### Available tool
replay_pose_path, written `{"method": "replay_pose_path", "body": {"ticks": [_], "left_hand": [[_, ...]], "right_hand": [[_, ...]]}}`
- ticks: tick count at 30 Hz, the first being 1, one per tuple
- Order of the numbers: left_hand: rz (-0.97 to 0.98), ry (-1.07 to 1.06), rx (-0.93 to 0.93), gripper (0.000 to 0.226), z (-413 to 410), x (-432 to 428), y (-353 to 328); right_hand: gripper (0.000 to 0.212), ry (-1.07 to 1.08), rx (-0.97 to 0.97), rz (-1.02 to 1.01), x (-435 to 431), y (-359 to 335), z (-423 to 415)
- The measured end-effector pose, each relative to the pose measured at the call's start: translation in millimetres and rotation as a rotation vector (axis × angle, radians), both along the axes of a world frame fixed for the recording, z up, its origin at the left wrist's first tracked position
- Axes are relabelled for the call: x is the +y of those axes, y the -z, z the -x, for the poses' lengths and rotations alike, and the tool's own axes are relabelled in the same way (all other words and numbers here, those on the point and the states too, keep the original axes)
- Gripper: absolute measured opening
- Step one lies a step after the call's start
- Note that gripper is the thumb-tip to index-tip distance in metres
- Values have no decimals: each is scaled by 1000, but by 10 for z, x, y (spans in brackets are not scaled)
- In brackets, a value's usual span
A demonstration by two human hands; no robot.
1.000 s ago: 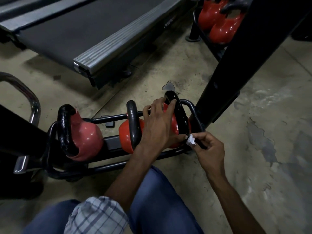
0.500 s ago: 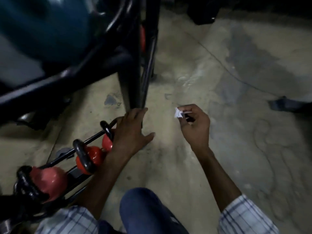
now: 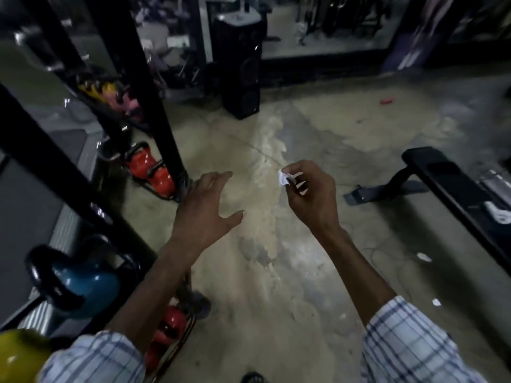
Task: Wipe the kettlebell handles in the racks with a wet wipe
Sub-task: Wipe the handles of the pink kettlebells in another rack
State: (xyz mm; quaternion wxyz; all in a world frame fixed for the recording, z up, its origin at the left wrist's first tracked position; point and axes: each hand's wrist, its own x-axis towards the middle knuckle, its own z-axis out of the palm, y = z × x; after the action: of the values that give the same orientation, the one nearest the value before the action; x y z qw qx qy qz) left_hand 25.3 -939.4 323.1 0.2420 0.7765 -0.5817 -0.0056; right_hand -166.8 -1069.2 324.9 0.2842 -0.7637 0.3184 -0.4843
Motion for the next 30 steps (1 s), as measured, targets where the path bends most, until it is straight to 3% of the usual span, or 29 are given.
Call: {"method": "replay_pose_path", "body": {"ticks": [6,11,20,30], "left_hand": [[114,16,-117,86,78,-681,-1330],[176,14,-200,86,72,-1220,-1884],[172,-5,-239,90,-260,-2147,-2118],[188,-55,-264,92,-1516,-3732,-2133]], "right_hand": [[19,62,18,177,-721,-1327,199],[15,78,7,252,-1348,-1820,279],[17,69,10,287,-2355,-2083,0],[15,-5,44,265,-4032,-2026,-1373]]}}
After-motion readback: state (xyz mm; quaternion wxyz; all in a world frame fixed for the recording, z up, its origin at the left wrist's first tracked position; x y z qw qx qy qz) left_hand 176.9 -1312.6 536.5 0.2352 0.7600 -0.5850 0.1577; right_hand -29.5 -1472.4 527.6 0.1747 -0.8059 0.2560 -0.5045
